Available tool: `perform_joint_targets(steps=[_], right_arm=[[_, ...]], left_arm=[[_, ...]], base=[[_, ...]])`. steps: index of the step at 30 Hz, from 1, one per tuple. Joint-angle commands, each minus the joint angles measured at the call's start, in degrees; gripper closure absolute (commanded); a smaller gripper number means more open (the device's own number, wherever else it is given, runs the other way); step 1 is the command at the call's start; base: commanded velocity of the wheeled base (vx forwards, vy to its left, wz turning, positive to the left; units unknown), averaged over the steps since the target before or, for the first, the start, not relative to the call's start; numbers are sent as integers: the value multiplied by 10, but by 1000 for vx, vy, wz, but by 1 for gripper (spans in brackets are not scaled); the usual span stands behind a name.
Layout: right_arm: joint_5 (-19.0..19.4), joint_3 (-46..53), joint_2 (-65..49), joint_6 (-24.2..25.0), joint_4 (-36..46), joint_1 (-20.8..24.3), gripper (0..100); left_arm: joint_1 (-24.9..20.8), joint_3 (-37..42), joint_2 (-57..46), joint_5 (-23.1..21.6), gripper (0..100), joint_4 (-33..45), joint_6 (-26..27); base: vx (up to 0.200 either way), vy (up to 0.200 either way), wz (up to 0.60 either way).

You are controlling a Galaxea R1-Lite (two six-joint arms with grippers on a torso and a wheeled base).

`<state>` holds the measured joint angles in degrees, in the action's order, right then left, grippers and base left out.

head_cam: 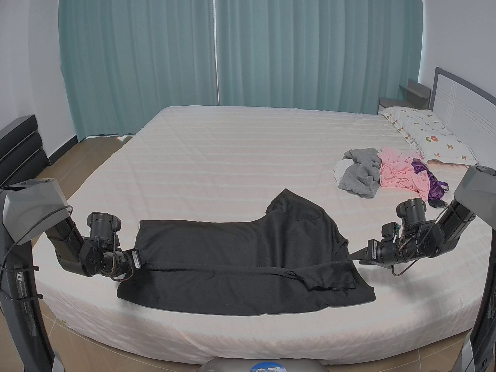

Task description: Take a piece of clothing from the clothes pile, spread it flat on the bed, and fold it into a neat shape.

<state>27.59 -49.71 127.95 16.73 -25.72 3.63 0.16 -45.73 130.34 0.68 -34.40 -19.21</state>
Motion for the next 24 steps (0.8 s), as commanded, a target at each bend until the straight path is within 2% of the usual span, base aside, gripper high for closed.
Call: perform_joint_targets(steps=[1, 6, 10, 13, 16, 18, 19, 20, 22, 24], right_arm=[[1, 7, -26, 9, 0, 0, 0], [4, 42, -89, 44, -6, 1, 0], [0, 102, -134, 74, -42, 10, 0], [-12, 154, -151, 128, -94, 30, 0], [-52, 216, -153, 195, -192, 63, 0], [-80, 254, -152, 250, -260, 89, 0], [-82, 256, -152, 255, -266, 90, 0], [-97, 277, -156, 312, -304, 108, 0], [-111, 291, -162, 351, -325, 119, 0], [-117, 306, -170, 367, -329, 120, 0]], left_arm=[[0, -1, -7, 0, 0, 0, -5], [18, 19, -59, -9, 0, 3, -6], [36, 54, -121, -46, 0, 7, -7], [42, 86, -153, -60, 0, 6, -6], [49, 124, -186, -87, 0, 6, -11], [48, 143, -210, -99, 0, 5, -43], [48, 145, -212, -100, 0, 5, -46], [47, 159, -231, -106, 0, 6, -76], [45, 175, -244, -114, 0, 5, -88], [44, 195, -257, -124, 0, 3, -91]], base=[[0, 0, 0], [0, 0, 0], [0, 0, 0], [0, 0, 0], [0, 0, 0], [0, 0, 0], [0, 0, 0], [0, 0, 0], [0, 0, 0], [0, 0, 0]])
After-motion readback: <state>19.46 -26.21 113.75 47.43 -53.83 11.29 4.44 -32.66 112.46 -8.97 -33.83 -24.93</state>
